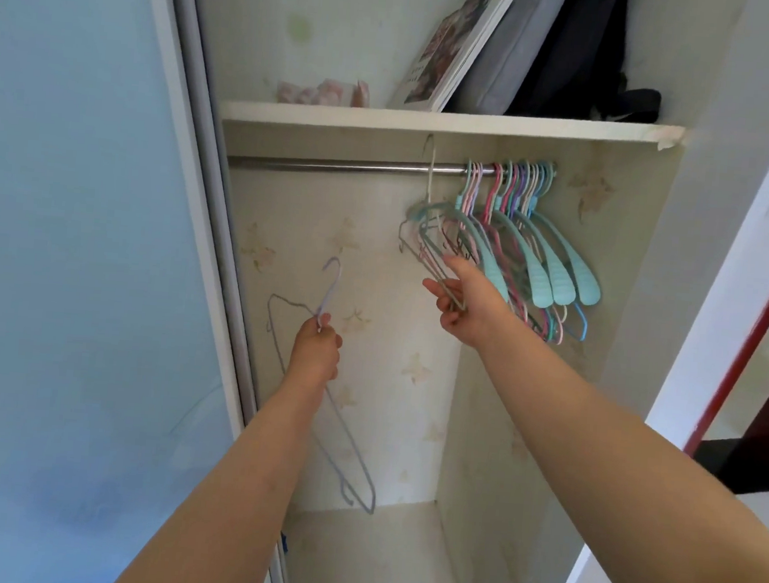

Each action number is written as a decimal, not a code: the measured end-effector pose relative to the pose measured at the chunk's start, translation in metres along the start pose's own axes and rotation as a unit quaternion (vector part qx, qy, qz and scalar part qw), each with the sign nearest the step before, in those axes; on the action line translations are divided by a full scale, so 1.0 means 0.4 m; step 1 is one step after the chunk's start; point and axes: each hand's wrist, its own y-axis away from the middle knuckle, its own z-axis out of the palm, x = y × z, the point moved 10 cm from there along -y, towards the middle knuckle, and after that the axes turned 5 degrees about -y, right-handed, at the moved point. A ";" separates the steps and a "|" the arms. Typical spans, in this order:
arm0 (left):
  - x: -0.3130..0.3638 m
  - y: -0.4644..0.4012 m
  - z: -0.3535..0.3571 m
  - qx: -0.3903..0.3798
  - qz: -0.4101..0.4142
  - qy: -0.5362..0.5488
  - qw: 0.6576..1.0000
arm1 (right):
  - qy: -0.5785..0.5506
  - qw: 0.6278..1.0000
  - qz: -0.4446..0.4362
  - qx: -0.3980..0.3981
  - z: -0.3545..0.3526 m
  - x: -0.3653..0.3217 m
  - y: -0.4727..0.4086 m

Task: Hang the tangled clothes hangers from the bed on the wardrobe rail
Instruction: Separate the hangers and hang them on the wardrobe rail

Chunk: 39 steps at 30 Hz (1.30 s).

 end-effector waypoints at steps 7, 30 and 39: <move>0.057 0.006 0.032 -0.040 0.030 0.009 0.999 | -0.035 0.995 0.045 0.087 -0.073 0.006 -0.040; 0.198 -0.005 0.250 -0.183 0.058 0.133 0.972 | 0.481 0.837 -0.260 0.011 -0.045 0.007 0.201; 0.185 0.012 0.143 -0.104 0.117 0.042 0.987 | 0.656 0.686 -0.280 0.143 0.032 -0.186 0.073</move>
